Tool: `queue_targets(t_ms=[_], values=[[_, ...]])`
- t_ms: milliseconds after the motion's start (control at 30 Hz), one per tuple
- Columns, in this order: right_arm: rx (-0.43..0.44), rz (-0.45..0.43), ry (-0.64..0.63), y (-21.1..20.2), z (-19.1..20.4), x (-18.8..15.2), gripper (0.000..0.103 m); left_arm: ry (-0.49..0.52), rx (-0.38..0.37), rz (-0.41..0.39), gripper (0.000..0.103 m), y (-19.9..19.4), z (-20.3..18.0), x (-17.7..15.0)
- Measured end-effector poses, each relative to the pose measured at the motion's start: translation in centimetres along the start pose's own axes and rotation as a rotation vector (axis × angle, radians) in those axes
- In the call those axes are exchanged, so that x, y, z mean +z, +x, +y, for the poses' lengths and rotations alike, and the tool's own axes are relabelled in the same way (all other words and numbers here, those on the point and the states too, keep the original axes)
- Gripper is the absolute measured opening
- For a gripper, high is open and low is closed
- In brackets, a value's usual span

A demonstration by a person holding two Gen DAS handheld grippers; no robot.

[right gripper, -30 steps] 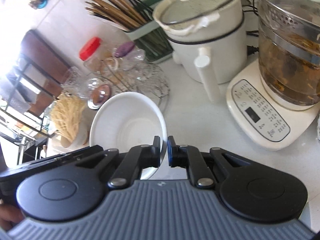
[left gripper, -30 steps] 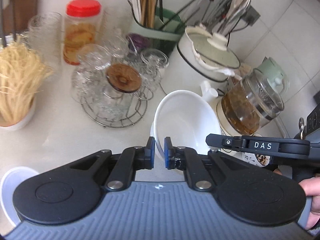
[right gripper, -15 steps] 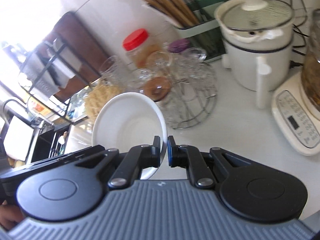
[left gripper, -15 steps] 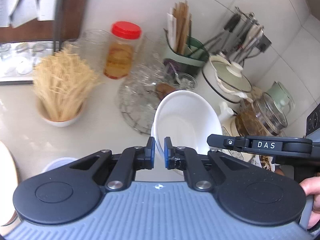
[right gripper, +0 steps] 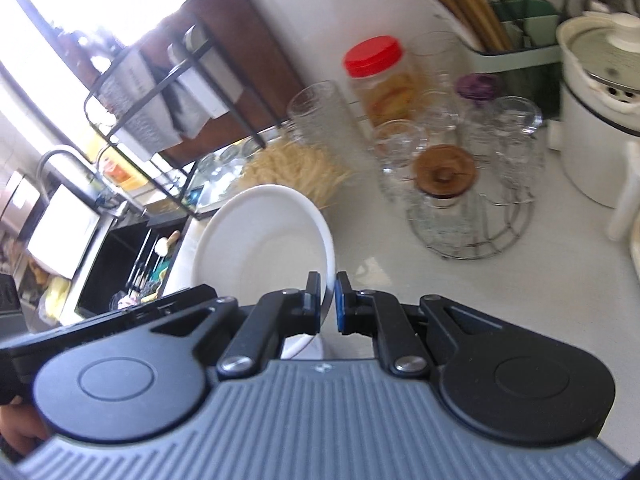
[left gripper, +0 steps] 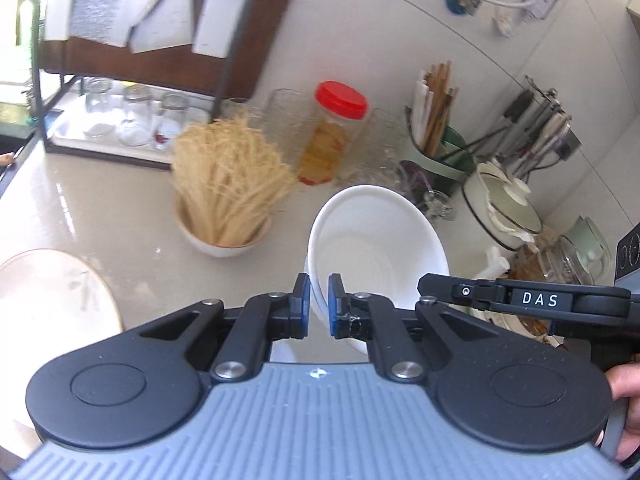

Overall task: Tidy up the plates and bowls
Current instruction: 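Lift the ceramic bowl with both tools and carry it to the plastic bowls, then lower the ceramic bowl into the plastic bowls and open both tools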

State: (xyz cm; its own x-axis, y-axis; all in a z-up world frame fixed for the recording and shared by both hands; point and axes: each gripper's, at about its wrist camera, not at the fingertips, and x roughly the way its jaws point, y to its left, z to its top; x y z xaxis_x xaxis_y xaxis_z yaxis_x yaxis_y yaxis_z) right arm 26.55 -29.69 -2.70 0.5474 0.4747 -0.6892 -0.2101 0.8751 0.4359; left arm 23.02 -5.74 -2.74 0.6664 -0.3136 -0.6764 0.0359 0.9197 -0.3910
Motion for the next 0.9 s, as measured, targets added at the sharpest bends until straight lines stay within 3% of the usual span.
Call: queue_targets(t_ms=[533,900], values=[[0.007,0.179,-0.023,5.5,3.1,-2.7,0.010,-0.078,0.078,0.133,0.011,1.3,6.7,-3.1],[-0.026,0.268,-0.023,7.7,3.4,-4.0,0.010,-0.082,0.099,0.219,0.012,2.7,8.1,-3.8]])
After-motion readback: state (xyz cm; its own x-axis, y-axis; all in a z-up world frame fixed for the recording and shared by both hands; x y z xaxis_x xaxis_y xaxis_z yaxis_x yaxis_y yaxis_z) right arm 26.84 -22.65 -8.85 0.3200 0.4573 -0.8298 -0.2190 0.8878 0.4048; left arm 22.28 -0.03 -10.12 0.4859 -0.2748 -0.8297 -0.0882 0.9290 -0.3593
